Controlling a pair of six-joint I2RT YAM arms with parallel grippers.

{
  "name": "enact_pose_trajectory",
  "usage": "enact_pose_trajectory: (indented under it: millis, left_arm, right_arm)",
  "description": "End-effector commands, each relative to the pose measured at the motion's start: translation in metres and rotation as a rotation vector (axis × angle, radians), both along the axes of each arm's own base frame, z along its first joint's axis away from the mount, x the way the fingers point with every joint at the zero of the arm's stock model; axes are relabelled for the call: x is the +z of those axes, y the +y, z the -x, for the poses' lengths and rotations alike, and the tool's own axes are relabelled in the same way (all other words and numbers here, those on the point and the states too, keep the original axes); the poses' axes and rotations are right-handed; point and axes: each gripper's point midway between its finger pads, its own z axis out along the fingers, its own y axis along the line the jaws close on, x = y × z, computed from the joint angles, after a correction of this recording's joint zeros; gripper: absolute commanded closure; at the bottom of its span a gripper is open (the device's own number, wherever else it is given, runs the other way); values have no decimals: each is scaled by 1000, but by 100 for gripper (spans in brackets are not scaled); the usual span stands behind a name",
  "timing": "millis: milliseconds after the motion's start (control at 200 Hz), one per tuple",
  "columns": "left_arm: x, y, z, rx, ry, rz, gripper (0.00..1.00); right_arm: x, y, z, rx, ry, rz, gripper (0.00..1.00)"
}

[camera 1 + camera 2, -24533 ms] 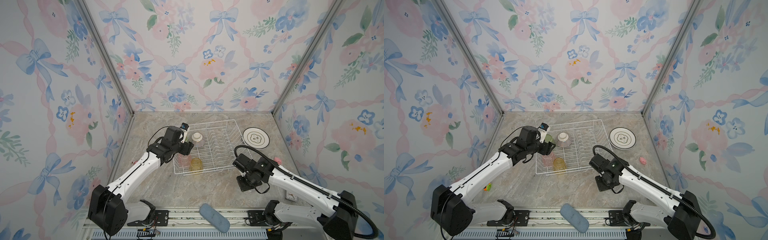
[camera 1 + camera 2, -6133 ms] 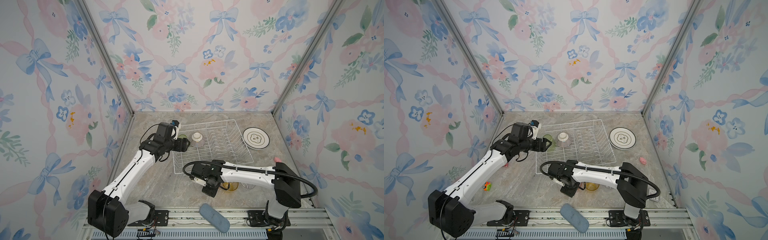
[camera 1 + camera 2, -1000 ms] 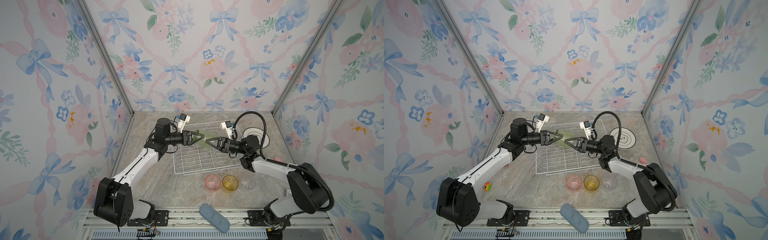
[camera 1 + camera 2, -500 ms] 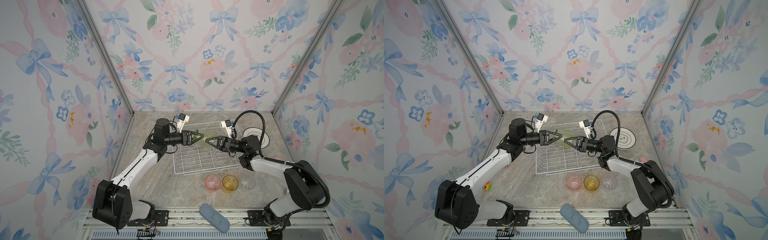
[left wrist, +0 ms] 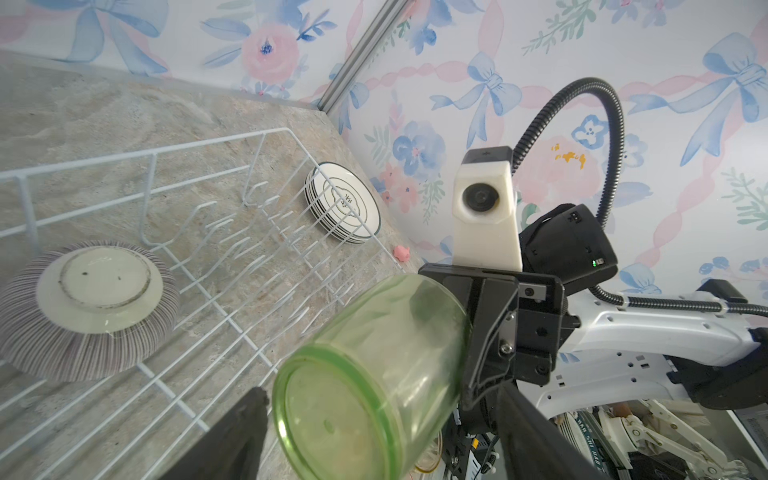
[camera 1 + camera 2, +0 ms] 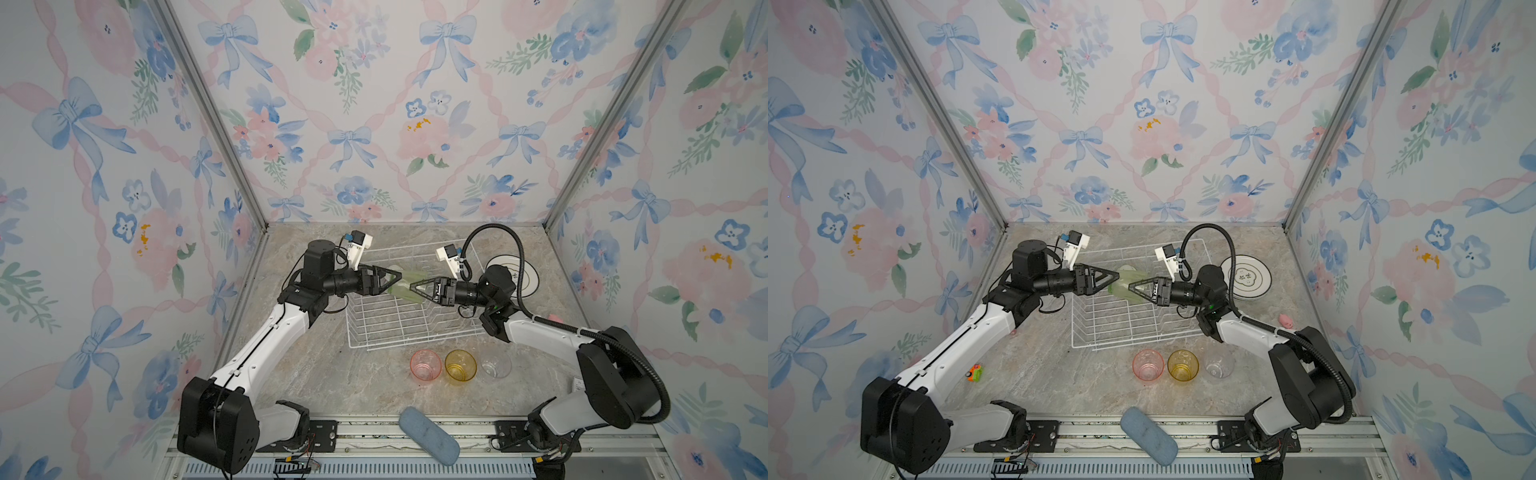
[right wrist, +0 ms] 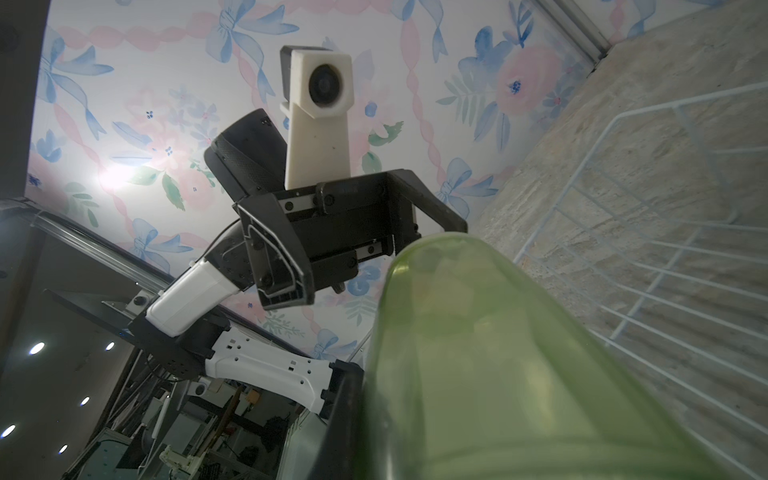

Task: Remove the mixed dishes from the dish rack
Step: 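Close the right gripper on the green glass held by the left gripper, then open the left gripper and carry the green glass down with the right gripper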

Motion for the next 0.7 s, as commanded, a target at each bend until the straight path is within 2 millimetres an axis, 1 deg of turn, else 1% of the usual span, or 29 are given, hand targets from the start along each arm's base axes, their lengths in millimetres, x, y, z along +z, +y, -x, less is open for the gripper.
enact_pose_trajectory:
  millis: [0, 50, 70, 140, 265, 325, 445, 515, 595, 695]
  left_arm:
    - [3, 14, 1, 72, -35, -57, 18]
    - [-2, 23, -2, 131, -28, -93, 19]
    - [-6, 27, -3, 155, -23, -111, 19]
    - [-18, 44, -8, 253, -6, -185, 20]
    - [-37, 70, -16, 385, 21, -315, 20]
    - [-42, 81, -19, 438, 31, -365, 20]
    - [-43, 100, -22, 526, 34, -446, 21]
    - [-42, 109, -23, 562, 28, -480, 21]
    - [-37, 112, -24, 580, 12, -486, 21]
    - [-35, 111, -27, 578, 11, -487, 21]
  right_arm:
    - [2, -4, 7, -29, -121, 158, 100]
    - [-7, -5, 15, -36, -184, 287, 100]
    - [-12, -8, 13, -67, -207, 358, 100]
    - [-20, -10, 28, -62, -287, 550, 100]
    - [-22, -5, 60, 8, -410, 749, 100]
    - [-24, 1, 78, 64, -480, 834, 100]
    - [-34, 10, 113, 198, -615, 1000, 100]
    - [-40, 16, 130, 268, -659, 1052, 100]
    - [-47, 26, 146, 336, -701, 1087, 100]
    - [-56, 39, 163, 424, -737, 1119, 100]
